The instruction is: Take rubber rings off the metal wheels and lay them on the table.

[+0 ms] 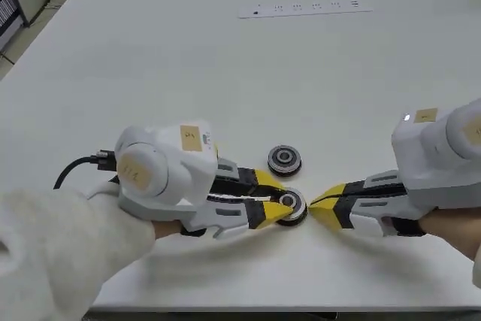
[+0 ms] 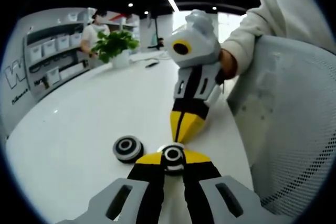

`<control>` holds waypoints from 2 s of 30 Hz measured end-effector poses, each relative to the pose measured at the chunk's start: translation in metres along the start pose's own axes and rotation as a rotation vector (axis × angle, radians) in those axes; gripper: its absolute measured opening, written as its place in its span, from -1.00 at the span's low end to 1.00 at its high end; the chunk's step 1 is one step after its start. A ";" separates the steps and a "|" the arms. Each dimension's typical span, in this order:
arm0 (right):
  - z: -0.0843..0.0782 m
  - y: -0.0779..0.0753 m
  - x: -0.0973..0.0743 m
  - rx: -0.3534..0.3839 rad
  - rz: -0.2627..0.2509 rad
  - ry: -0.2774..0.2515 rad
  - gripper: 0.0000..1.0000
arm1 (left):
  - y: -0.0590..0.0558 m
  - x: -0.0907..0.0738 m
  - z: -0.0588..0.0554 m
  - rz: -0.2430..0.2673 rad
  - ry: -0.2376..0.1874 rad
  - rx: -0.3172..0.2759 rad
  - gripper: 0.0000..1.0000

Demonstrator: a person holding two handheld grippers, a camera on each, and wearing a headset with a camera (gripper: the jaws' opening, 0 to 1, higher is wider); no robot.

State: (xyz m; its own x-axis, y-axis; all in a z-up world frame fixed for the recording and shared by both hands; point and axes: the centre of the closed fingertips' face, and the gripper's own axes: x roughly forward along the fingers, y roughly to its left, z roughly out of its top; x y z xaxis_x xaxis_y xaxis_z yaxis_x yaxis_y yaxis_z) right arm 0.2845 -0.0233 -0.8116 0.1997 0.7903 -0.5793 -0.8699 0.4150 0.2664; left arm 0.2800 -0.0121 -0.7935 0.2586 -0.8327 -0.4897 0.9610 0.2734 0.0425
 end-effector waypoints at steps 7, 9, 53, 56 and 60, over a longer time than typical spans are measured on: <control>0.002 0.004 -0.001 -0.053 0.010 0.003 -0.79 | 0.001 0.000 -0.001 0.000 -0.003 -0.001 -0.74; 0.001 0.003 0.000 -0.068 0.006 0.008 -0.78 | 0.001 0.000 -0.001 0.000 -0.003 -0.001 -0.74; 0.012 -0.003 -0.003 0.360 0.066 -0.098 -1.00 | 0.002 0.000 -0.001 0.004 -0.009 -0.004 -0.74; 0.013 0.000 -0.003 0.368 0.071 -0.102 -1.00 | 0.001 0.001 -0.001 0.004 -0.009 -0.004 -0.74; 0.015 0.003 -0.004 0.370 0.080 -0.107 -1.00 | 0.002 0.000 -0.002 0.004 -0.009 -0.004 -0.74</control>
State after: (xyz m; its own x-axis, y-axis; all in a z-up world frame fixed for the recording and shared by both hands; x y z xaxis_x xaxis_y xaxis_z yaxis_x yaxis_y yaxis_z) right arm 0.2879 -0.0179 -0.7971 0.2007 0.8610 -0.4674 -0.6671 0.4695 0.5784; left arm 0.2815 -0.0112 -0.7951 0.2636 -0.8357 -0.4817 0.9594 0.2789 0.0411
